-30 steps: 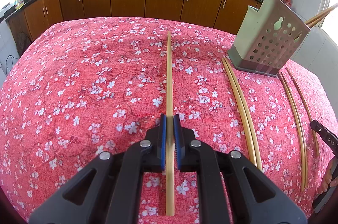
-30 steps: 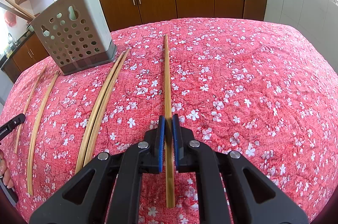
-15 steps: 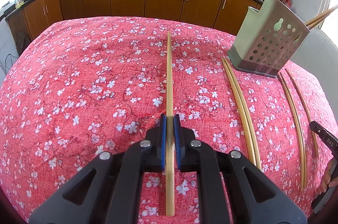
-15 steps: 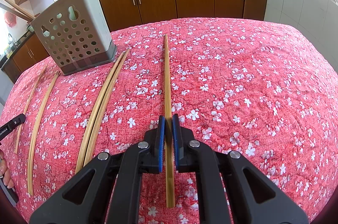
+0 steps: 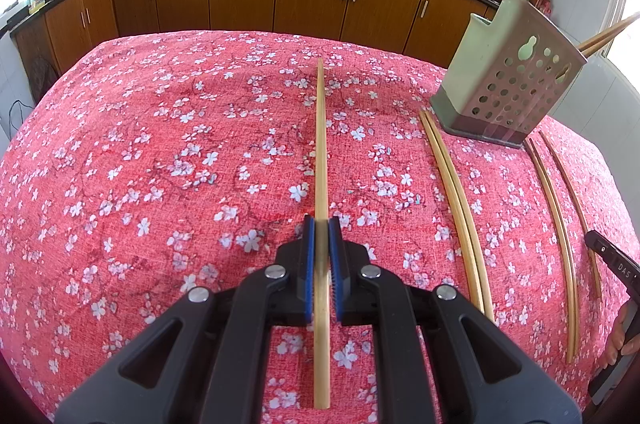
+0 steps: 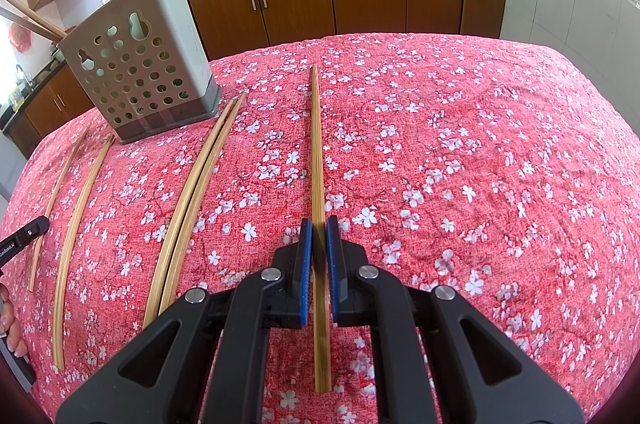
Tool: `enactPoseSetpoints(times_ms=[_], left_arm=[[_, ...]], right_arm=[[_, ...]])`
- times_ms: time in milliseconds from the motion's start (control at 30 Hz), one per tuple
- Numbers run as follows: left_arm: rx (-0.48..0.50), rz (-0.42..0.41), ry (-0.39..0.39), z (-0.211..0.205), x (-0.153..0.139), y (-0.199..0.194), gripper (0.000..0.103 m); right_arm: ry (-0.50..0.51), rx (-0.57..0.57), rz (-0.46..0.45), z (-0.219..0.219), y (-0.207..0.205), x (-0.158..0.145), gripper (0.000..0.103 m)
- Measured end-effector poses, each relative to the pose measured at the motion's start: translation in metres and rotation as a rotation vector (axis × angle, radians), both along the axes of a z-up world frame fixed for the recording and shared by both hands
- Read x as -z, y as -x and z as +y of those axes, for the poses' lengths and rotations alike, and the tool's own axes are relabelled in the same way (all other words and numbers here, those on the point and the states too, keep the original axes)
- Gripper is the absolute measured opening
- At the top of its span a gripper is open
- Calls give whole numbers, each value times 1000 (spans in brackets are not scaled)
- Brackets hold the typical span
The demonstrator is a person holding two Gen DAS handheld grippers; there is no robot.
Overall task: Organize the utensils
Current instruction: 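Hold the grasped chopsticks on the cloth with both tools, then lift the right tool's chopstick upright over the holder while the left tool does likewise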
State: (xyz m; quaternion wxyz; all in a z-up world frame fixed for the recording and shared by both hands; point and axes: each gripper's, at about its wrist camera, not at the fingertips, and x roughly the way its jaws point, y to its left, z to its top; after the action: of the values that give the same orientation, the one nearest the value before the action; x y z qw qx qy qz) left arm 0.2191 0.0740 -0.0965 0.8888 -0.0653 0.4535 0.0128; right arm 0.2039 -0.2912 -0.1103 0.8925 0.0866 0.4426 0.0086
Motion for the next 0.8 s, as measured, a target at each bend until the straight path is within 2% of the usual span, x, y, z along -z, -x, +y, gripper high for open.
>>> enactPoseSetpoints(times_ms=[133, 567, 700, 800], left_arm=[[1, -1, 5, 0, 0, 1, 11], [34, 13, -64, -11, -5, 29, 9], [38, -17, -68, -9, -21, 31, 9], [36, -90, -64, -5, -50, 33, 9]], right_arm=[[3, 0, 0, -1, 0, 0, 8], [-30, -4, -1, 1, 13, -3, 8], [-45, 20, -65, -3, 23, -26, 8], [-34, 28, -142, -8, 25, -53, 8]])
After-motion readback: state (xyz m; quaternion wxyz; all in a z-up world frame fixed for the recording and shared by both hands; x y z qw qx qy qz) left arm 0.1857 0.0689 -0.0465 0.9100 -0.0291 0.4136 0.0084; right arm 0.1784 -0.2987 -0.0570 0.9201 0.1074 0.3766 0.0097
